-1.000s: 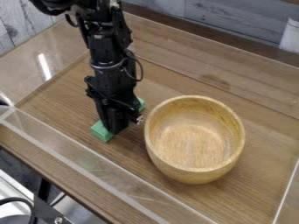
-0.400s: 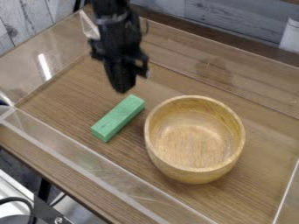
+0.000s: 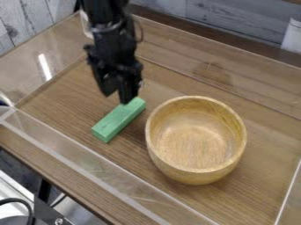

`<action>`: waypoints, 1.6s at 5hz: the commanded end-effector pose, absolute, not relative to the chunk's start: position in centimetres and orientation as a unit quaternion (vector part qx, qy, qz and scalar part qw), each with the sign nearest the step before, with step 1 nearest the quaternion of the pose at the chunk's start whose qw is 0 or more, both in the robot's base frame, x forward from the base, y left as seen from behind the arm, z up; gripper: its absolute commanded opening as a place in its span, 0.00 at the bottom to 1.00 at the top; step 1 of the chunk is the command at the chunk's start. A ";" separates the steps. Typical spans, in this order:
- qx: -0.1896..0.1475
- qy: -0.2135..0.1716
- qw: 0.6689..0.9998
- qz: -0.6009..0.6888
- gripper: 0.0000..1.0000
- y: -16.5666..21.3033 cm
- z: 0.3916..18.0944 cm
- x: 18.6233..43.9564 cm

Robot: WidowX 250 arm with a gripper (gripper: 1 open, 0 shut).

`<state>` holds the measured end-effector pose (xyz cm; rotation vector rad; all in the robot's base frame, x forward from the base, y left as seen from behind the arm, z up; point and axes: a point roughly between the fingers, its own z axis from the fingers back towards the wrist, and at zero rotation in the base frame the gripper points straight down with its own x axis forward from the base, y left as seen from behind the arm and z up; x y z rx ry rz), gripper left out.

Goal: Put the green block in the brown bowl

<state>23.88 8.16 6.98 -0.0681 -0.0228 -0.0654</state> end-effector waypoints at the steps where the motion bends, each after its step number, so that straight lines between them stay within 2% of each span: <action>1: -0.023 -0.019 0.999 -0.035 1.00 9.0 6.1 23.5; 2: -0.021 -0.017 0.999 -0.034 1.00 9.4 4.5 22.8; 3: -0.021 -0.014 0.999 -0.030 1.00 9.6 3.6 22.9; 4: -0.024 -0.014 0.999 -0.027 0.00 9.6 3.4 23.1; 5: -0.029 -0.022 0.999 -0.016 0.00 9.7 4.5 23.7; 6: -0.031 -0.041 0.999 0.004 0.00 10.0 6.3 24.9; 7: -0.028 -0.072 0.997 0.025 0.00 10.5 8.9 28.0; 8: -0.029 -0.104 0.994 0.028 0.00 11.4 10.5 30.6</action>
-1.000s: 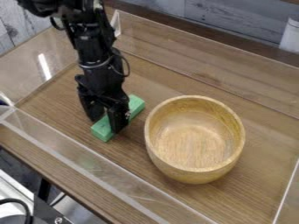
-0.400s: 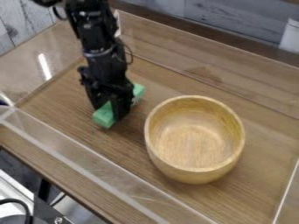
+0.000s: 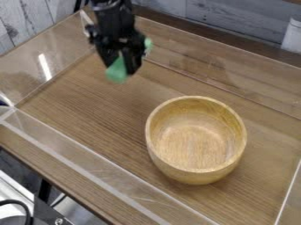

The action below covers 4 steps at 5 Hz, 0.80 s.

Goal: Put the green block in the brown bowl

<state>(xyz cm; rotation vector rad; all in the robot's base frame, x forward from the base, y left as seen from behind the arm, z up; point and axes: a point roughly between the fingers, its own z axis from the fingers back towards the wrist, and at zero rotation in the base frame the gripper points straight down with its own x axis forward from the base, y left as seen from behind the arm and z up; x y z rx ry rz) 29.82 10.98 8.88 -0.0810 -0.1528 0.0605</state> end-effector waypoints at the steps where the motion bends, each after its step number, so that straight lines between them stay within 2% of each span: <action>1: -0.018 -0.089 0.995 0.030 0.00 12.9 8.1 30.6; 3: -0.004 -0.064 0.997 0.032 0.00 14.4 3.8 30.9; 4: -0.010 -0.065 0.997 0.039 0.00 14.1 4.8 30.7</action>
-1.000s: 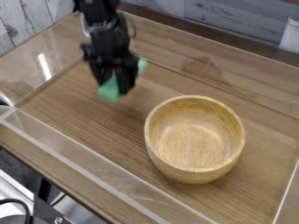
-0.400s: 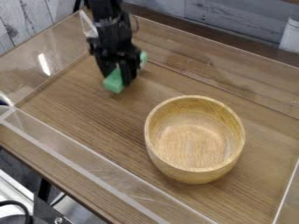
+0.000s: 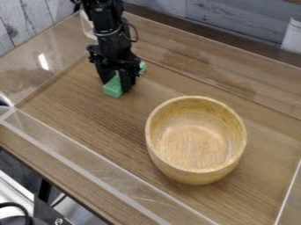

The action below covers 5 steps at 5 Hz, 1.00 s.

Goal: Put the green block in the brown bowl

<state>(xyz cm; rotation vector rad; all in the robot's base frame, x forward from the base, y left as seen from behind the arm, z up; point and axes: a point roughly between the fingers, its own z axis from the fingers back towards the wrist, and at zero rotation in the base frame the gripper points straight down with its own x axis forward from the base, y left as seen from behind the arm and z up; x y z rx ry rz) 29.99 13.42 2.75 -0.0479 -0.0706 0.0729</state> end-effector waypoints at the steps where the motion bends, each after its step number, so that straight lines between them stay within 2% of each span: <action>1: -0.015 -0.067 0.997 0.046 0.00 13.9 5.8 30.5; 2: -0.020 -0.070 0.996 0.052 0.00 13.6 6.8 30.3; 4: -0.037 -0.105 0.992 0.050 0.00 10.8 12.4 29.6; 5: -0.050 -0.098 0.993 0.031 0.00 7.6 12.4 28.6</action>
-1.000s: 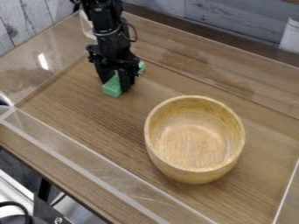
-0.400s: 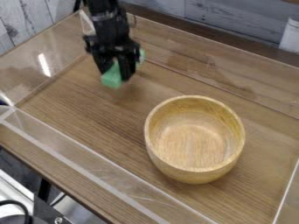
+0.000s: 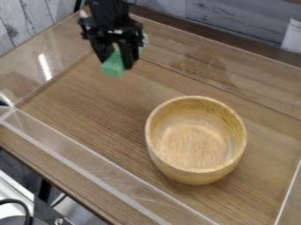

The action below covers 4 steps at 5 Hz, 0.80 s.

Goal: Put the green block in the brown bowl

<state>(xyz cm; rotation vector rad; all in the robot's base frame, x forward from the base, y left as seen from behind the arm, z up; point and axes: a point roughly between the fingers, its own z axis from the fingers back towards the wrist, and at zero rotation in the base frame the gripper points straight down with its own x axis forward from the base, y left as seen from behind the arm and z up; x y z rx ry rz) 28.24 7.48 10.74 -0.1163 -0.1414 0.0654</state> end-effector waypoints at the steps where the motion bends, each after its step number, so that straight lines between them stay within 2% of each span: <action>1: -0.061 -0.087 0.994 0.006 0.00 4.5 12.0 27.5; 4: -0.071 -0.067 0.993 -0.062 0.00 -4.7 9.6 26.6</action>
